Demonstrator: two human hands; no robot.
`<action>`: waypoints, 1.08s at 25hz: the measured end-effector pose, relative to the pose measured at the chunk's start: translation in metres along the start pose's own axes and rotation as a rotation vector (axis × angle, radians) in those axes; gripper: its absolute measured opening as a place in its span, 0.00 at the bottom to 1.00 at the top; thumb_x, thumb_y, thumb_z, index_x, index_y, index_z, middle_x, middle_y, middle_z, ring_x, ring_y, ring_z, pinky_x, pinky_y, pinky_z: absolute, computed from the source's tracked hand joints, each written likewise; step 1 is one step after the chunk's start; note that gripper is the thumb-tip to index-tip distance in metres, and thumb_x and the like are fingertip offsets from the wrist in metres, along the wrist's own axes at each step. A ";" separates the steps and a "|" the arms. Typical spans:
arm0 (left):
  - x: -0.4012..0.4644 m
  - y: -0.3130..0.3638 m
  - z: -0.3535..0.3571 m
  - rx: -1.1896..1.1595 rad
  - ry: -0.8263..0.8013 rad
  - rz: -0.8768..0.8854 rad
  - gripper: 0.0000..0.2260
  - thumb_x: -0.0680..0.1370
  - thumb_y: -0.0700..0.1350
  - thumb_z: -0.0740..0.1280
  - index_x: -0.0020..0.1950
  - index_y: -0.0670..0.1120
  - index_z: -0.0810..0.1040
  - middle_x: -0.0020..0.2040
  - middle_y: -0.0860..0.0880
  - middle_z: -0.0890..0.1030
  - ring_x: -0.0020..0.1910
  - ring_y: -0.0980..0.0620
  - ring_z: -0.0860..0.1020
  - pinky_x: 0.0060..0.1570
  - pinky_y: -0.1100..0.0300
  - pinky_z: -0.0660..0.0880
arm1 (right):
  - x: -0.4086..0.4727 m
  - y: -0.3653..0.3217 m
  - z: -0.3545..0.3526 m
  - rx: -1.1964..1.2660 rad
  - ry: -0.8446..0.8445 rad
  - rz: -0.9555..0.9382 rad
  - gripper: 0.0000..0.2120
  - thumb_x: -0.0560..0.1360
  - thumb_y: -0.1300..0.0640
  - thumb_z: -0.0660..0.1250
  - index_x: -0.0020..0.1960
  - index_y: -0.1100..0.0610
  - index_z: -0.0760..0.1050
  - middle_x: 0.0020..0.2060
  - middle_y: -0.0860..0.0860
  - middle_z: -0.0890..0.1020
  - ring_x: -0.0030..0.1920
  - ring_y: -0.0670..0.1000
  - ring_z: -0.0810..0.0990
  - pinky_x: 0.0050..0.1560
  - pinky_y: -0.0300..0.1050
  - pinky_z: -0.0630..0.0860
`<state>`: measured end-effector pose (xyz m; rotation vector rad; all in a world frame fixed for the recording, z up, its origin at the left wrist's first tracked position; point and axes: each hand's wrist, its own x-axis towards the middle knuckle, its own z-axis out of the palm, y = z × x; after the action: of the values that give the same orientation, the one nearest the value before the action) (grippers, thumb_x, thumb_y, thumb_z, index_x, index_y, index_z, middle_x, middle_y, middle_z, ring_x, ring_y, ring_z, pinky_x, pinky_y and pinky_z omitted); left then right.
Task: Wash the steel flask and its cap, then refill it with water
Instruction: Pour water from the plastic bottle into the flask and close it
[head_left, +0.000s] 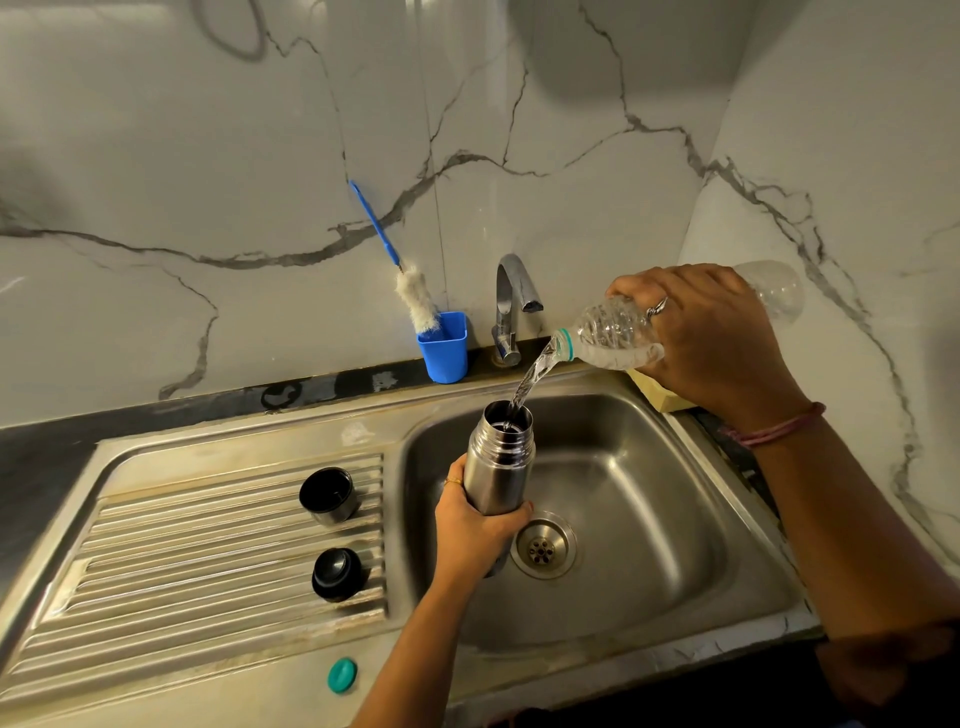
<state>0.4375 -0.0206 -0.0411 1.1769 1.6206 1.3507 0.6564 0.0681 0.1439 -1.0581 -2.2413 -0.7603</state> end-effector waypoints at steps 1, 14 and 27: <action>0.000 0.000 0.000 -0.001 0.003 0.000 0.32 0.63 0.37 0.81 0.62 0.48 0.73 0.51 0.51 0.81 0.46 0.61 0.80 0.45 0.65 0.78 | 0.000 0.000 0.000 -0.005 0.006 -0.004 0.26 0.62 0.60 0.78 0.59 0.57 0.74 0.50 0.54 0.82 0.49 0.58 0.80 0.53 0.50 0.71; -0.002 0.001 -0.002 -0.003 -0.003 -0.006 0.32 0.63 0.37 0.81 0.63 0.47 0.72 0.51 0.53 0.81 0.46 0.63 0.79 0.44 0.69 0.77 | 0.003 0.000 0.003 -0.054 0.043 -0.031 0.23 0.66 0.61 0.75 0.60 0.57 0.75 0.52 0.55 0.82 0.52 0.58 0.79 0.55 0.49 0.68; 0.000 -0.002 -0.002 -0.005 0.005 -0.006 0.32 0.62 0.38 0.81 0.62 0.48 0.73 0.51 0.51 0.82 0.46 0.58 0.80 0.43 0.67 0.77 | 0.005 0.001 0.003 -0.101 0.089 -0.073 0.17 0.72 0.64 0.67 0.60 0.58 0.75 0.52 0.55 0.82 0.51 0.57 0.79 0.55 0.50 0.68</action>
<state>0.4351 -0.0215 -0.0423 1.1654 1.6217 1.3541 0.6536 0.0735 0.1455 -0.9732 -2.1954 -0.9423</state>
